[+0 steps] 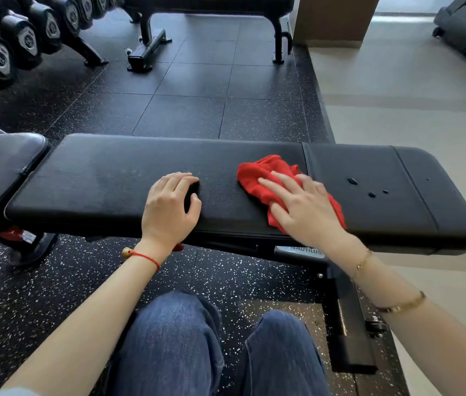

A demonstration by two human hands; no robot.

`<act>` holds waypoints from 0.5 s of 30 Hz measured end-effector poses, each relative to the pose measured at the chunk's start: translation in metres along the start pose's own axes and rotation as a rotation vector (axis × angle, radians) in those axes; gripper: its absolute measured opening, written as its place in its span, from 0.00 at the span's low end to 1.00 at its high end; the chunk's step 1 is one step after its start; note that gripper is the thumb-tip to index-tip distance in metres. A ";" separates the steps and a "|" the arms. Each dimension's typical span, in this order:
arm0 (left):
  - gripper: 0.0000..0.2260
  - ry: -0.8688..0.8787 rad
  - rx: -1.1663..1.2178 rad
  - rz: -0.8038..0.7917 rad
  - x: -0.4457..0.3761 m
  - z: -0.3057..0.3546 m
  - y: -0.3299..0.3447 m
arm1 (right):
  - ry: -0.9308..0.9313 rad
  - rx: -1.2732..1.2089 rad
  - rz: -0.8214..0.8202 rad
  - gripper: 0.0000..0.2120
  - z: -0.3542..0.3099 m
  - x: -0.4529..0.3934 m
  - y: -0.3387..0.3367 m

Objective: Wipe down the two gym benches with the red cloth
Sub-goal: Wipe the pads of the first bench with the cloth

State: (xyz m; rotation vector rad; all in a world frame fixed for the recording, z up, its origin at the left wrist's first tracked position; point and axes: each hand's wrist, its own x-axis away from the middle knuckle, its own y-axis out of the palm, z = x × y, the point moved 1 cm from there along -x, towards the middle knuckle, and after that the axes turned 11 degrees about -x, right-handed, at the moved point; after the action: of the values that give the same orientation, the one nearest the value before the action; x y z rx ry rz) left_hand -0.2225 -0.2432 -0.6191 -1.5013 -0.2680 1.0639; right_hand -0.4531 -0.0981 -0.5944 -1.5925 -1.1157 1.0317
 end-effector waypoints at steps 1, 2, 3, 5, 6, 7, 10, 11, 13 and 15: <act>0.17 -0.001 -0.003 0.000 0.000 0.000 0.000 | 0.047 0.004 0.013 0.25 0.008 -0.010 -0.002; 0.17 -0.003 -0.006 0.002 0.000 0.000 0.001 | 0.101 0.012 0.025 0.24 0.016 -0.024 -0.003; 0.17 -0.005 -0.007 0.004 0.000 0.000 0.001 | 0.151 0.025 0.031 0.24 0.022 -0.040 -0.004; 0.17 -0.006 -0.007 0.013 0.000 0.001 0.001 | 0.216 0.036 0.028 0.24 0.028 -0.073 -0.005; 0.17 -0.004 -0.007 0.016 -0.001 0.001 0.001 | 0.231 0.028 0.025 0.23 0.026 -0.087 -0.004; 0.17 -0.002 -0.008 0.017 -0.001 0.001 0.000 | 0.236 0.017 0.021 0.23 0.021 -0.098 -0.002; 0.16 -0.003 -0.014 0.024 -0.001 0.000 0.000 | 0.178 -0.017 -0.012 0.23 -0.012 -0.112 0.007; 0.16 -0.003 -0.014 0.029 -0.001 0.000 0.001 | 0.126 -0.023 -0.027 0.24 -0.025 -0.108 0.011; 0.16 -0.006 -0.010 0.037 -0.001 0.000 0.000 | -0.020 -0.017 -0.039 0.24 -0.046 -0.088 0.017; 0.16 -0.008 -0.010 0.041 -0.001 0.000 0.000 | -0.157 -0.022 -0.051 0.25 -0.052 -0.058 0.018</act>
State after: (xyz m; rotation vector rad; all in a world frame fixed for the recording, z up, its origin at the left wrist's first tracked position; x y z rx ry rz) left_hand -0.2236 -0.2442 -0.6188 -1.5173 -0.2494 1.1034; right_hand -0.4140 -0.1675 -0.5919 -1.5132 -1.2703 1.1292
